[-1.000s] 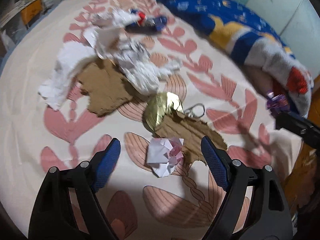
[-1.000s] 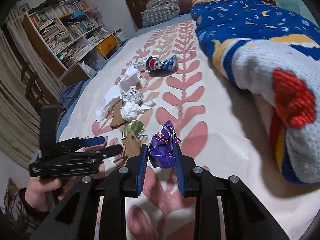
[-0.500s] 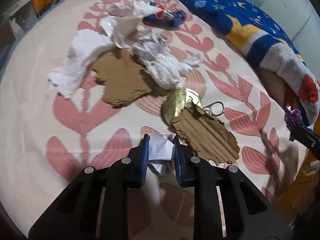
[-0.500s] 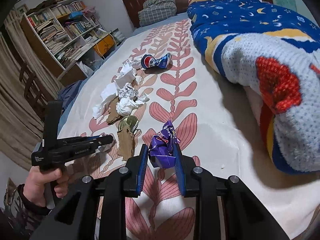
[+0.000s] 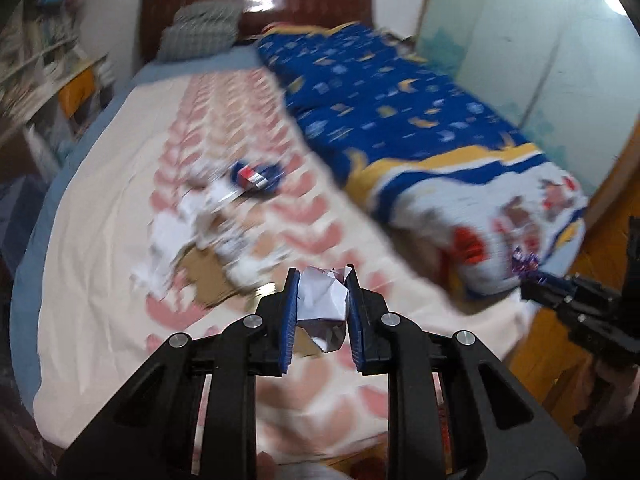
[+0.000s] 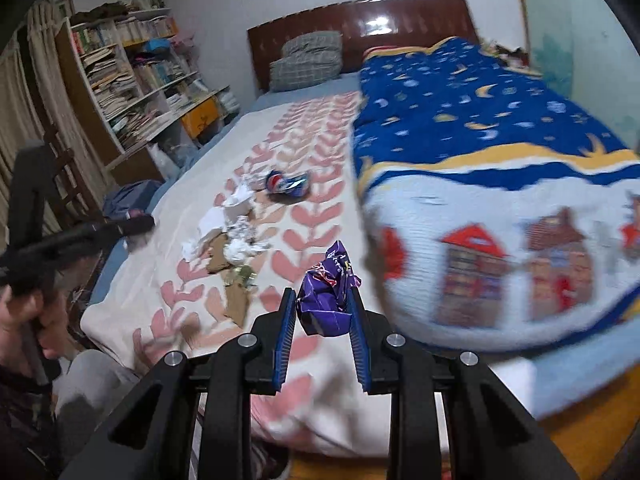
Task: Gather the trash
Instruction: 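Carry the purple wrapper and paper scrap in both tools over the basket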
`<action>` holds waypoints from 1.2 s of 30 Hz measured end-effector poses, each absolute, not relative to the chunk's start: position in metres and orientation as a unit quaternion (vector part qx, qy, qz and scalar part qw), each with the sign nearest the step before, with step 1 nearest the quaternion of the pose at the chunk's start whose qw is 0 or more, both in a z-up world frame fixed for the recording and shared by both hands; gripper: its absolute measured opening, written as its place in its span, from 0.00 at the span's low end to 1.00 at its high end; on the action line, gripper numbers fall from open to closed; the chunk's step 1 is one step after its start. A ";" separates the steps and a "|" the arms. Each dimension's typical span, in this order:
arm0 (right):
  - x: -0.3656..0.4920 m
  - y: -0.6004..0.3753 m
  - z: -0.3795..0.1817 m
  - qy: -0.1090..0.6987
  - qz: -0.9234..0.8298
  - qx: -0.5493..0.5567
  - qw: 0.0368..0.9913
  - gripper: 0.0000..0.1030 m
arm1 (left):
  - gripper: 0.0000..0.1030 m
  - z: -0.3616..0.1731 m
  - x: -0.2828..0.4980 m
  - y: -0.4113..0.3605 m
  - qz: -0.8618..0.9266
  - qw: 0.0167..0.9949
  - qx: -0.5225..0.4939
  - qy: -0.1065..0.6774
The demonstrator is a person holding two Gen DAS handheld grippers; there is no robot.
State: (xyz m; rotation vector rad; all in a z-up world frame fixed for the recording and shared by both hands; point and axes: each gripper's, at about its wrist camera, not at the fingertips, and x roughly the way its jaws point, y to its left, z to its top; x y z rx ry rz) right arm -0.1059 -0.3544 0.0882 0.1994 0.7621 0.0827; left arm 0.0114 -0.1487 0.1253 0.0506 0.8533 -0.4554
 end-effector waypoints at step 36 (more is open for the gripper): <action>-0.413 -0.588 -0.217 0.593 -0.201 0.290 0.724 0.26 | 0.22 -0.207 -0.244 -0.494 -0.365 0.618 0.295 0.631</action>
